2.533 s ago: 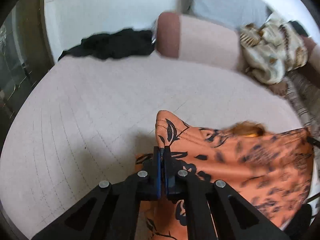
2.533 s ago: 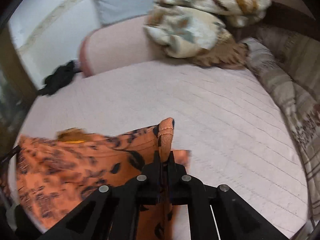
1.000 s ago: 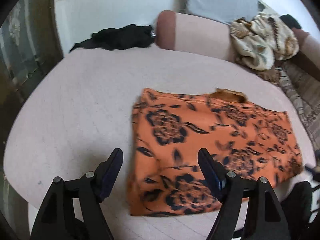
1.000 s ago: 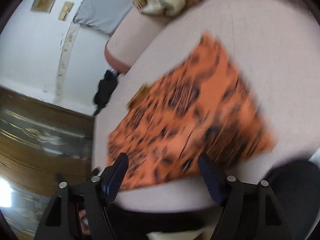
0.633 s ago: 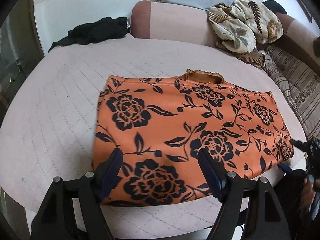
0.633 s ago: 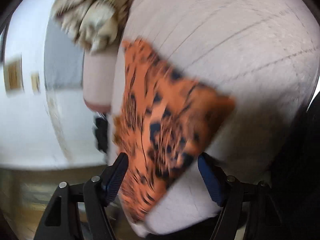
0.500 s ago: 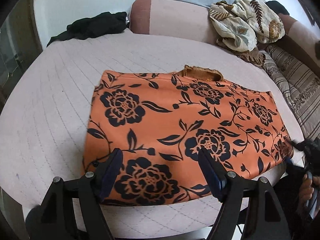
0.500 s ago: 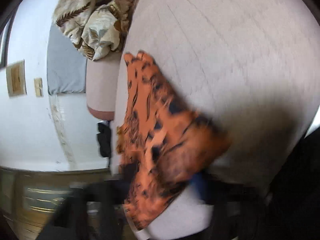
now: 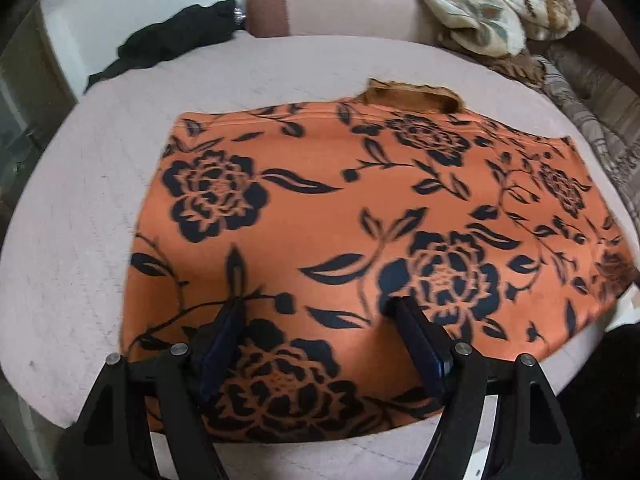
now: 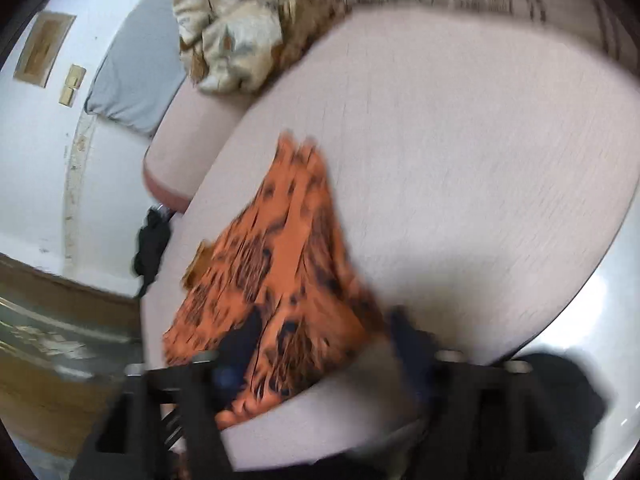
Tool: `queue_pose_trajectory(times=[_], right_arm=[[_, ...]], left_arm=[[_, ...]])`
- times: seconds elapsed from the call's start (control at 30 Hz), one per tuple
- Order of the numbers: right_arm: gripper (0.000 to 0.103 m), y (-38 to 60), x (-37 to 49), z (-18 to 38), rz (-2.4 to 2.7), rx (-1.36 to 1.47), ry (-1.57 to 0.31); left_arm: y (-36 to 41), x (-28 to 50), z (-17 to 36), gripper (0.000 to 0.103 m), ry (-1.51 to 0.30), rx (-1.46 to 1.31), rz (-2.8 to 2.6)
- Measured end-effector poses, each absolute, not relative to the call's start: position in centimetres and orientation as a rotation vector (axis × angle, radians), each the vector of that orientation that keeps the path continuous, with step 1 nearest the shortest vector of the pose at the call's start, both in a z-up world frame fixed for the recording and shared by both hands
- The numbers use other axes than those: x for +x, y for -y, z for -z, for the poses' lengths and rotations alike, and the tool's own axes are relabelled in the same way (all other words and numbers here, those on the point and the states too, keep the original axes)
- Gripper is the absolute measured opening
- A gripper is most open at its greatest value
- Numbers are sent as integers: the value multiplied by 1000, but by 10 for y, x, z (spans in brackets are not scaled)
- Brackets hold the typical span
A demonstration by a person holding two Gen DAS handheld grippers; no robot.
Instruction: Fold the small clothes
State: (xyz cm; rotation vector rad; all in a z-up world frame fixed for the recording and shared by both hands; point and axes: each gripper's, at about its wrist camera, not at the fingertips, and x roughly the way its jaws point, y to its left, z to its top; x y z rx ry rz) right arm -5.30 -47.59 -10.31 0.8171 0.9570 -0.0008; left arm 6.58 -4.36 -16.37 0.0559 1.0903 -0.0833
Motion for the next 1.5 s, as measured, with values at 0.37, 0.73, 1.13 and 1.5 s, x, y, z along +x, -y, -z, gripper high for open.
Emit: queue_pose_trajectory(times=[0.37, 0.73, 1.13, 1.5], right_arm=[[76, 479, 107, 150, -237, 722, -1137], [30, 491, 104, 181, -231, 989, -1045], [27, 455, 108, 157, -195, 821, -1130], [78, 374, 58, 80, -321, 523, -1015]], left_arm=[[45, 68, 173, 85, -1065, 80, 93], [38, 67, 177, 92, -1040, 69, 128], [2, 59, 160, 91, -1050, -78, 113], [-108, 36, 144, 71, -993, -486, 73]])
